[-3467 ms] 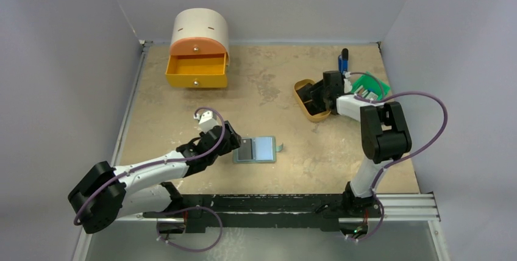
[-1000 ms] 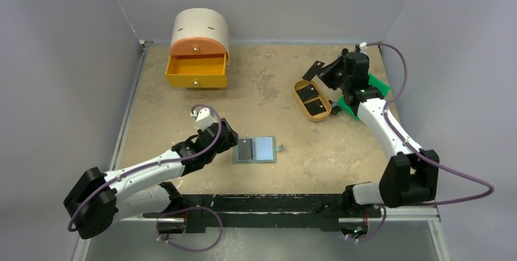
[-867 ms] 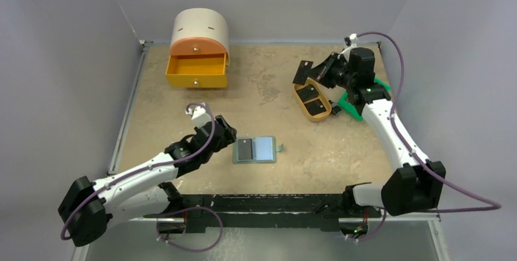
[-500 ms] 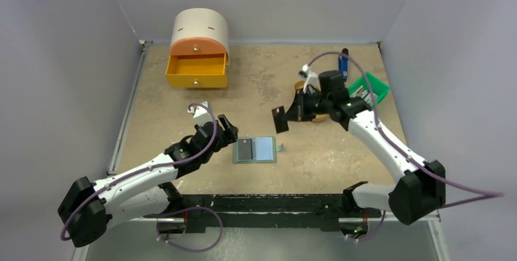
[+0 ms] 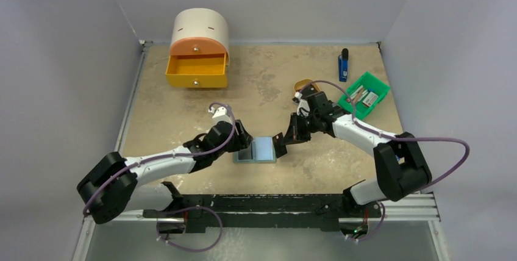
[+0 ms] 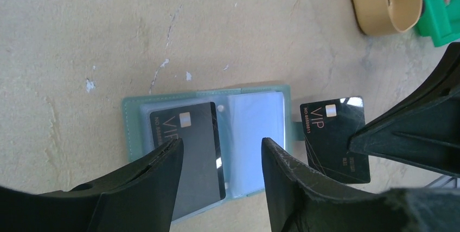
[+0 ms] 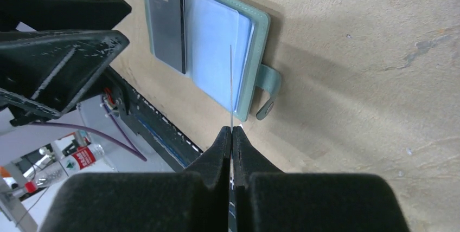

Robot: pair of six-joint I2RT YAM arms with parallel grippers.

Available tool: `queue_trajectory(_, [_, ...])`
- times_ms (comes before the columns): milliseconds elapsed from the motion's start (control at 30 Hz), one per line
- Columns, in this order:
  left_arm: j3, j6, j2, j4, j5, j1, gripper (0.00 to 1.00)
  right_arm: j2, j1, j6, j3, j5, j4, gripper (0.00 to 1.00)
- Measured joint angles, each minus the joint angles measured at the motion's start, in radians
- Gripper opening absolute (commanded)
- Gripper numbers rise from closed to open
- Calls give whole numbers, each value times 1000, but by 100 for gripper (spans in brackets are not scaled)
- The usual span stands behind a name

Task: Put the credit cards into the card holder
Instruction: Turn over the card slot in the card holder.

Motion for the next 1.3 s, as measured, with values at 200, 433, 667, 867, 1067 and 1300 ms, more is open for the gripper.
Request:
queue_trajectory(200, [-1, -5, 56, 32, 31, 0, 53, 54, 0, 30, -27, -21, 56, 0])
queue_trajectory(433, [-6, -6, 56, 55, 32, 0, 53, 96, 0, 35, -29, -50, 87, 0])
queue_trajectory(667, [-17, -13, 61, 59, 32, 0, 53, 122, 0, 35, -29, -51, 93, 0])
queue_trajectory(867, [-24, -14, 78, 61, 31, 0, 52, 138, 0, 39, -29, -71, 108, 0])
queue_trajectory(1067, [-24, -18, 110, 70, 32, 0, 51, 166, 0, 53, -43, -104, 150, 0])
queue_trajectory(1300, [-24, -24, 134, 109, 37, 0, 50, 185, 2, 90, -50, -134, 205, 0])
